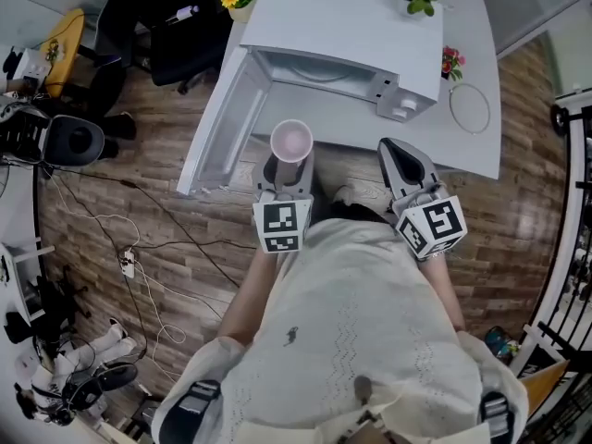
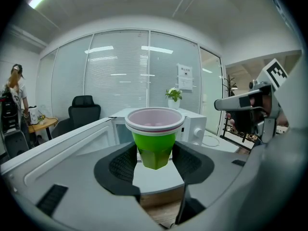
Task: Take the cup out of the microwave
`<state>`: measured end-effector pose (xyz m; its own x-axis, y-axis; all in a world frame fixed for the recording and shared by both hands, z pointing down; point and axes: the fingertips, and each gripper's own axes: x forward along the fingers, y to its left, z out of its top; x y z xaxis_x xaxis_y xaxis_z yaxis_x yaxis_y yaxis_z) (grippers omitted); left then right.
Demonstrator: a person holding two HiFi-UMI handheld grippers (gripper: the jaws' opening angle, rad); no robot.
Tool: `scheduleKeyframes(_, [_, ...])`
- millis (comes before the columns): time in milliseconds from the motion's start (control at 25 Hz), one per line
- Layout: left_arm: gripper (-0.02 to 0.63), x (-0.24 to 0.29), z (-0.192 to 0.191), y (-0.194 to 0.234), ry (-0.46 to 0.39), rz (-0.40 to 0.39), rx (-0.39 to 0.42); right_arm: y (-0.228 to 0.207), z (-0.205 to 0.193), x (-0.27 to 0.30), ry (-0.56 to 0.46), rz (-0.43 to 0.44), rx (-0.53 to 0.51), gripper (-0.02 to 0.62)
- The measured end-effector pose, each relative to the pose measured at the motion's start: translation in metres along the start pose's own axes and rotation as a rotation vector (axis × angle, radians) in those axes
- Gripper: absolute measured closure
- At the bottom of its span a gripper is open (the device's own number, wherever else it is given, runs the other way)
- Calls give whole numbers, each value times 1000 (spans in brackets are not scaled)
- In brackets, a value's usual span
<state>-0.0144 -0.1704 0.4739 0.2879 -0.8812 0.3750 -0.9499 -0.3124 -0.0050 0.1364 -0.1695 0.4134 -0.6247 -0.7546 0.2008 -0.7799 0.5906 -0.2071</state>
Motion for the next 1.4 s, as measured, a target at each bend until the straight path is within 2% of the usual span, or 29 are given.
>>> scheduleKeyframes(320, [354, -7, 32, 1, -33, -1, -7, -10, 40, -14, -86, -42, 15, 586])
scheduleKeyframes(640, [354, -12, 58, -4, -47, -13, -14, -21, 76, -29, -168, -76, -29, 588])
scheduleKeyframes(920, [354, -16, 75, -3, -73, -17, -12, -21, 84, -36, -184, -82, -56, 588])
scheduleKeyframes(1160, [354, -13, 69, -12, -65, -44, -34, -24, 83, -42, -195, -82, -42, 588])
scheduleKeyframes(1400, [354, -17, 71, -10, -64, -38, -23, -20, 84, -40, -192, -79, -36, 588])
